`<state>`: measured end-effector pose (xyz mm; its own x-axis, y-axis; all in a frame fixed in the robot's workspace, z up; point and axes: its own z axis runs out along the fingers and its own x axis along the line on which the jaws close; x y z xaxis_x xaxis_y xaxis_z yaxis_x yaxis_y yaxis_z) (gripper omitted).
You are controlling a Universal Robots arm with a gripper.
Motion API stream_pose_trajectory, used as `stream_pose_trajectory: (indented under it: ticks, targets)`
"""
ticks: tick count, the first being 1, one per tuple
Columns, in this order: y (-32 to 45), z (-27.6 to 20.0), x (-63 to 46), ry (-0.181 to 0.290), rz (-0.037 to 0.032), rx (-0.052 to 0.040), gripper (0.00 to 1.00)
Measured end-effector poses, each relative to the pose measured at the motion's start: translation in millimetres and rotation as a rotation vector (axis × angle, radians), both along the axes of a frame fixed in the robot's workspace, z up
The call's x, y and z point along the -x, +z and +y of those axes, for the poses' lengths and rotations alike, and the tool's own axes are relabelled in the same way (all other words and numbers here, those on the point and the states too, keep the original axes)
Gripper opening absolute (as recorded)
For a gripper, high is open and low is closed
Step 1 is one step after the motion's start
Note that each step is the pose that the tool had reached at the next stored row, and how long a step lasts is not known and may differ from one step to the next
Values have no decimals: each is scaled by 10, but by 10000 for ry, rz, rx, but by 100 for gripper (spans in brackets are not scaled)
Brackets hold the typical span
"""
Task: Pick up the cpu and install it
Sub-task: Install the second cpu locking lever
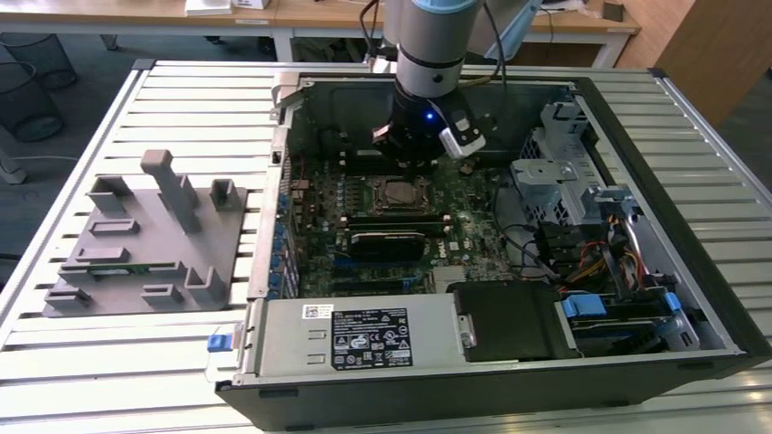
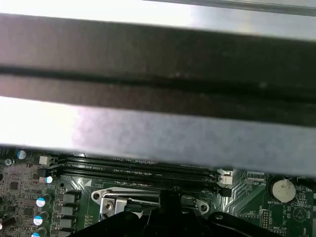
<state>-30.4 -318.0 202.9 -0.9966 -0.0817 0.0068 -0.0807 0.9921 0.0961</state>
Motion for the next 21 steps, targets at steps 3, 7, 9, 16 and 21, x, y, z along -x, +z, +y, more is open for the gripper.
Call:
stream_pose_trajectory:
  ticks: [3, 7, 9, 16, 21]
  targets:
    - [0, -13, -1, 1, 0, 0, 11]
    - [0, -41, -1, 0, 0, 0, 11]
    - [0, -65, -1, 0, 0, 1, 11]
    - [29, -120, -5, -1, 17, 1, 11]
    - [148, -121, -5, 0, 20, 2, 11]
